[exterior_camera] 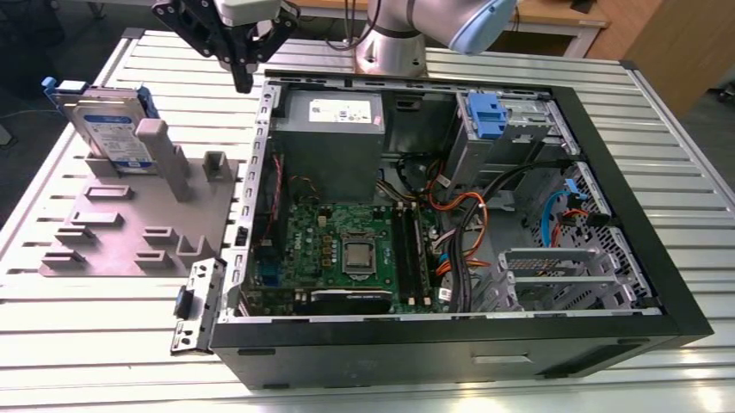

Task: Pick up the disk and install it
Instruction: 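Reach for the disk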

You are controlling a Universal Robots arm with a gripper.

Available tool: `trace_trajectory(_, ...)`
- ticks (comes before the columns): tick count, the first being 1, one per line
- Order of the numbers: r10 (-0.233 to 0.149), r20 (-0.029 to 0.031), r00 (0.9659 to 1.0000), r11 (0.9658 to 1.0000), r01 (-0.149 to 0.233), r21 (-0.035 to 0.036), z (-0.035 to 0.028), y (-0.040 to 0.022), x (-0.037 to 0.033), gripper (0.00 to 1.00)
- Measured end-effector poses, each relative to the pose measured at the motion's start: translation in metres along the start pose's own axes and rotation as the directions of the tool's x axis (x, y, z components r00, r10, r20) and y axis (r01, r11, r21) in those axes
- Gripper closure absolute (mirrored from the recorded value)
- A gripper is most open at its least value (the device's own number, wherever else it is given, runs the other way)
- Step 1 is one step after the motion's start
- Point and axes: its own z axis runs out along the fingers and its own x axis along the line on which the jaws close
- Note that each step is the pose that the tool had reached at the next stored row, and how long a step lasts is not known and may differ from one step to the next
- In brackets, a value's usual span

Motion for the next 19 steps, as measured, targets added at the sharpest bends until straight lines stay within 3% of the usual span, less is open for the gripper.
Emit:
trace_trajectory(12,0.0,0.0,1.0,1.0,0.0,0.0,0.0,0.0,0.0006,0.89)
trace_trajectory(13,0.0,0.0,1.0,1.0,0.0,0.0,0.0,-0.0004,0.0048,0.89)
trace_trajectory(19,0.0,0.0,1.0,1.0,0.0,0.0,0.0,-0.0005,0.0065,0.89)
